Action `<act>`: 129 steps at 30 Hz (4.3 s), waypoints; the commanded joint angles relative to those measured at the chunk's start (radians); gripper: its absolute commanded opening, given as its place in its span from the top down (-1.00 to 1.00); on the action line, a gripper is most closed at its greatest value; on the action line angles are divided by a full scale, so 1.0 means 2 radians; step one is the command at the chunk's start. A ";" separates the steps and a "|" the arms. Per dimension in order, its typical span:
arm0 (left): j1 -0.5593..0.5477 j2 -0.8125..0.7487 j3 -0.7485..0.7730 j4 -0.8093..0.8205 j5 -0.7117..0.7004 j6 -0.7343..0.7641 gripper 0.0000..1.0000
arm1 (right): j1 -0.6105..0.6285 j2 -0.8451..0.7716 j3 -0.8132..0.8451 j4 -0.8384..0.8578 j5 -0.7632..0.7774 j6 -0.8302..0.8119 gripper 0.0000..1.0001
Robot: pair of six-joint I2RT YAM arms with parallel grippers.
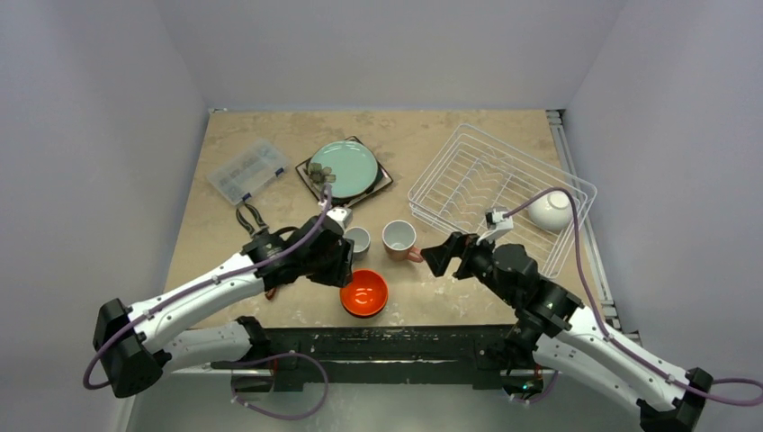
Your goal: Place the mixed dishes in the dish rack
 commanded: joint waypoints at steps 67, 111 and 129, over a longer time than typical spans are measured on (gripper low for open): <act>0.116 0.025 0.185 0.161 0.243 0.111 1.00 | 0.011 0.055 0.060 0.158 -0.230 0.048 -0.97; 0.187 0.051 0.154 0.173 0.318 0.111 1.00 | 0.045 0.169 0.059 0.397 -0.132 0.104 -0.95; 0.187 0.030 0.145 0.170 0.267 0.116 1.00 | 0.045 0.203 0.051 0.451 -0.100 0.159 -0.30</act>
